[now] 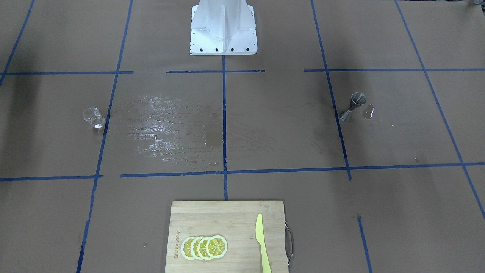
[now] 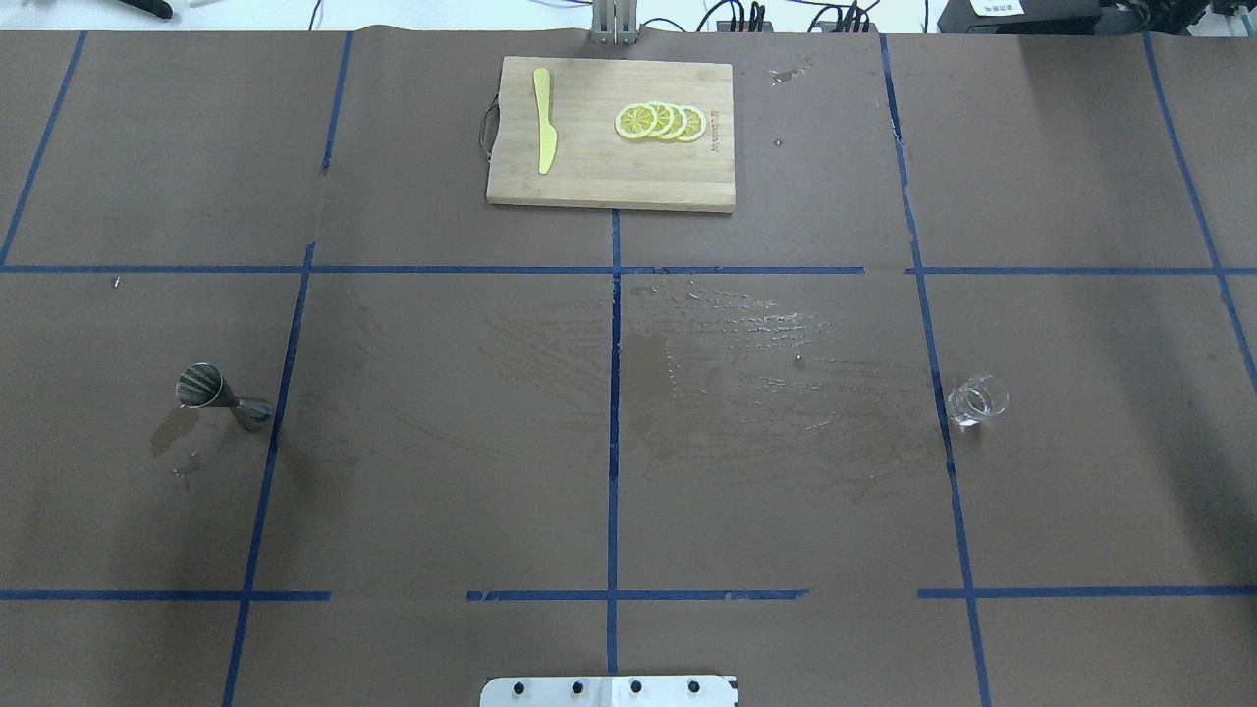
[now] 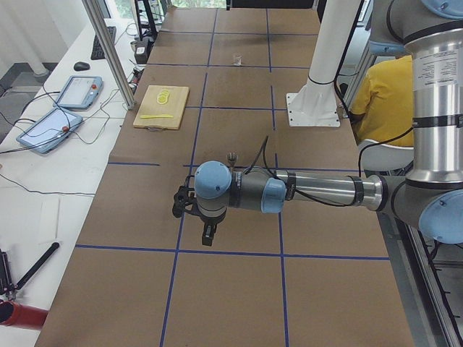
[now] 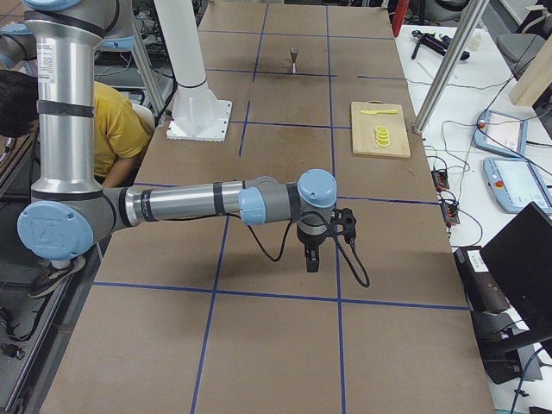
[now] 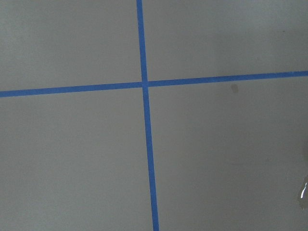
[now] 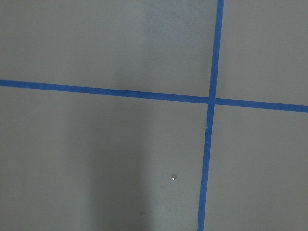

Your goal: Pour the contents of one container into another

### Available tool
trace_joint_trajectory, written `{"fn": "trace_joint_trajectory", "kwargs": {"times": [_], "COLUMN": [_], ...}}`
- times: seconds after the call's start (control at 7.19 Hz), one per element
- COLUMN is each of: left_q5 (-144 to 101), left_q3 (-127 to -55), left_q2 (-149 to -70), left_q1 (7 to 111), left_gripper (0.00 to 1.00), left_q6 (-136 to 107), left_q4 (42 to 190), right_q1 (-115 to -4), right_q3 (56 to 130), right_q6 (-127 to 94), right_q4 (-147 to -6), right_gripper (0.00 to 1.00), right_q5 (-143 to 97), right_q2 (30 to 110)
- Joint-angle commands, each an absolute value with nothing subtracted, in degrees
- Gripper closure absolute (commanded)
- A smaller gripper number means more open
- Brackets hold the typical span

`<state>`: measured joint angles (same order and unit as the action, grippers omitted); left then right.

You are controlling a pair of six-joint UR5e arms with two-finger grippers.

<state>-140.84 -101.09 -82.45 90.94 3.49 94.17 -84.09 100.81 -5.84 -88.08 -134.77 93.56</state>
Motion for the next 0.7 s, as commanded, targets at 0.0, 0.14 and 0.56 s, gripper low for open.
{"fn": "trace_joint_trajectory", "kwargs": {"times": [0.0,0.14,0.56], "left_q5": [-140.3,-140.0,-131.1], "left_q3": [-104.0,-104.0,-102.2], "left_q2": [-82.6,-82.1,-83.2], "left_q1": [90.4,90.3,90.4], "left_gripper": [0.0,0.0,0.0], "left_q6": [4.1,4.0,3.1], "left_q4": [95.1,95.2,94.9], "right_q1": [-83.6,-83.3,-82.8], "right_q3": [100.8,100.8,100.9], "right_q6": [-6.0,-6.5,-6.7], "right_q4": [-88.0,-88.0,-88.0], "right_gripper": [0.0,0.0,0.0], "right_q5": [-134.6,-134.6,-134.9], "right_q2": [93.6,93.4,92.9]}}
